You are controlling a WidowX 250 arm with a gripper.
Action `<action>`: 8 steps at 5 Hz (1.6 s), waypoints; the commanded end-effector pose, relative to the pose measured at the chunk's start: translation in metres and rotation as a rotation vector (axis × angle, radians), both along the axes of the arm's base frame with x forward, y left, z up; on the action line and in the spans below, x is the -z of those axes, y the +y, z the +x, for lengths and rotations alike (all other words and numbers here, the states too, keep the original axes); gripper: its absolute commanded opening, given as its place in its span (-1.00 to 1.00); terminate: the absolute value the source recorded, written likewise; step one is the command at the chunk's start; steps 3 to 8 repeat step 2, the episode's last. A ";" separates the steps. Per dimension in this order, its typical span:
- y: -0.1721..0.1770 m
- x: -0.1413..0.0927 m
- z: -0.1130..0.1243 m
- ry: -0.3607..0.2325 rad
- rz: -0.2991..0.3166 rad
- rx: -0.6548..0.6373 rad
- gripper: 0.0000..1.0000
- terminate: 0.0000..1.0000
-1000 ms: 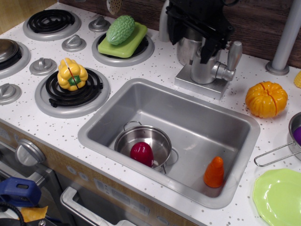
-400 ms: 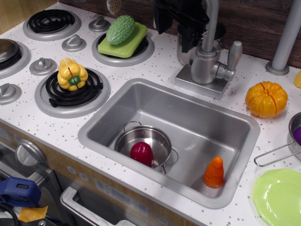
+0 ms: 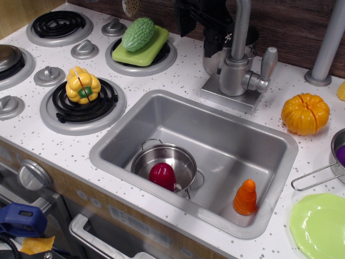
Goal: Turn faucet front to left
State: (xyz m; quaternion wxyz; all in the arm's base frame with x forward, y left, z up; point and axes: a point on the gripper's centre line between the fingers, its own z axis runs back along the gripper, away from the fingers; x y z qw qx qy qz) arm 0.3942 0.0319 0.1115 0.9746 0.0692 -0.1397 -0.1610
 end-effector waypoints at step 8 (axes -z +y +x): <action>0.015 -0.023 0.017 -0.103 0.025 -0.002 1.00 1.00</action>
